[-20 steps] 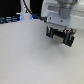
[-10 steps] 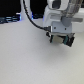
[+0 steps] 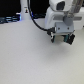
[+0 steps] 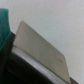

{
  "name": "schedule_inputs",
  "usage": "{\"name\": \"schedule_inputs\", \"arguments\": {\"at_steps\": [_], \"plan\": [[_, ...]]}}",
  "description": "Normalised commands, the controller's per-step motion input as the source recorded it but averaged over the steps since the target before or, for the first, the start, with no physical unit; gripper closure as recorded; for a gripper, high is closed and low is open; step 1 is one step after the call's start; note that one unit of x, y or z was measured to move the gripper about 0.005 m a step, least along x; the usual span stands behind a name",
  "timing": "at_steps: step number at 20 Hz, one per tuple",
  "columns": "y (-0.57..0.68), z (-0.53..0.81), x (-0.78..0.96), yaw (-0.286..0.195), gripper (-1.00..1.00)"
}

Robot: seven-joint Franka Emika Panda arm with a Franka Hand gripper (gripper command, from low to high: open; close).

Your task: Open the kcup holder, insert the kcup into the holder, and close the kcup holder

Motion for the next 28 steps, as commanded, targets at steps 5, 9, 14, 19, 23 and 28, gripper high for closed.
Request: {"name": "schedule_inputs", "arguments": {"at_steps": [5,9,14,19,23,28], "plan": [[0.54,0.08,-0.52,0.098,-1.00],[0.53,0.02,-0.70,0.067,-1.00],[0.46,-0.02,-0.92,0.039,-1.00],[0.42,-0.02,-0.94,0.047,-1.00],[0.44,0.01,-0.79,0.073,-1.00],[0.42,0.48,-0.38,0.076,-1.00]]}}
